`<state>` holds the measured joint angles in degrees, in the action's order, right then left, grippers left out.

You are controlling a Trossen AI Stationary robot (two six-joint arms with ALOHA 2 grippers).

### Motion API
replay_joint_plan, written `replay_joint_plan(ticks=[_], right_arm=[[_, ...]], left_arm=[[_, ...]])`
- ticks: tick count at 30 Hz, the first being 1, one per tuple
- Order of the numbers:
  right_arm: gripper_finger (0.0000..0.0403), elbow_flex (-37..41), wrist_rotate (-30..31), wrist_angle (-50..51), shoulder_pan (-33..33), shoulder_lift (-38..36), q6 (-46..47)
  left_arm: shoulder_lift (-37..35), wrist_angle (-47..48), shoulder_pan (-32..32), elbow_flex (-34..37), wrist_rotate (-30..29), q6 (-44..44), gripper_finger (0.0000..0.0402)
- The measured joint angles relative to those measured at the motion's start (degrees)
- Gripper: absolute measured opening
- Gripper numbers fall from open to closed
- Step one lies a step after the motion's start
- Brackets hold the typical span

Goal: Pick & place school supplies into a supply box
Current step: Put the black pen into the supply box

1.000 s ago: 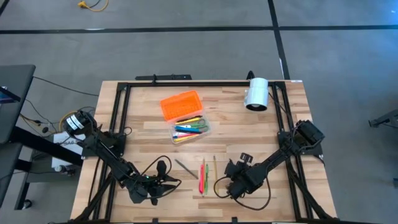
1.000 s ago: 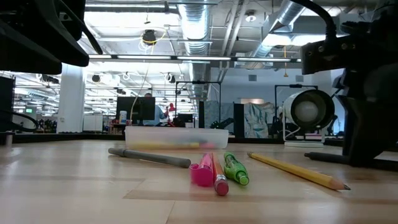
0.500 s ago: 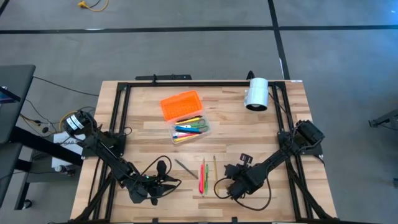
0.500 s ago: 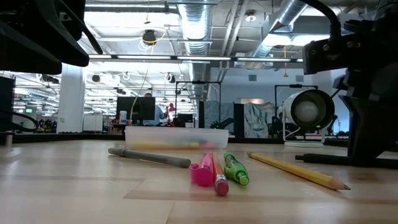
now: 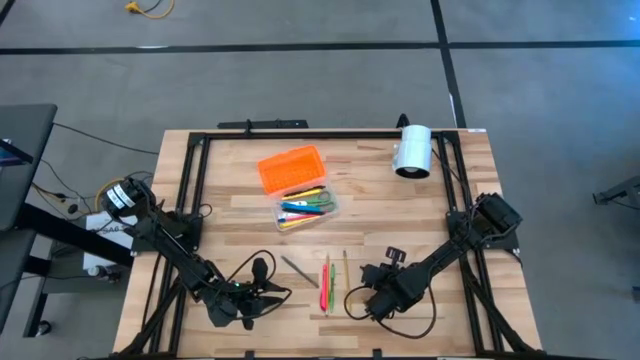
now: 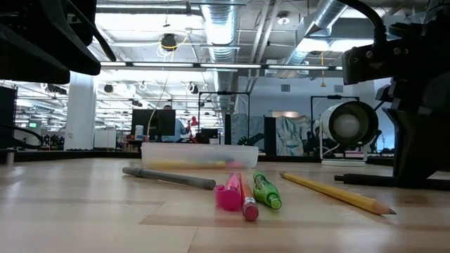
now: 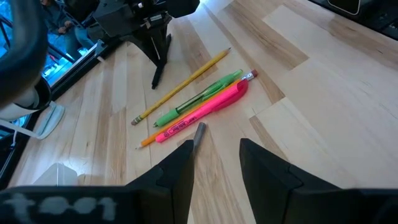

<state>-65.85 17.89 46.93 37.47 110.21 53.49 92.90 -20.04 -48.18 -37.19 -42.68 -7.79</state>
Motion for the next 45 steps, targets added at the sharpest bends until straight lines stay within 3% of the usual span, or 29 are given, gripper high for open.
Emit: replay_joint_plan(ticks=[14, 22, 45], right_arm=[[0.0007, 0.0, 0.4, -0.5, 0.0, 0.0, -1.6], [0.0028, 0.0, 0.6, -0.8, 0.0, 0.0, -1.6], [0.0032, 0.0, 0.7, -1.9, 0.0, 0.0, -1.5]], left_arm=[[0.0, 0.0, 0.0, 0.0, 0.0, 0.0, 0.0121], [0.0, 0.0, 0.0, 0.0, 0.0, 0.0, 0.0121], [0.0, 0.0, 0.0, 0.0, 0.0, 0.0, 0.0121]])
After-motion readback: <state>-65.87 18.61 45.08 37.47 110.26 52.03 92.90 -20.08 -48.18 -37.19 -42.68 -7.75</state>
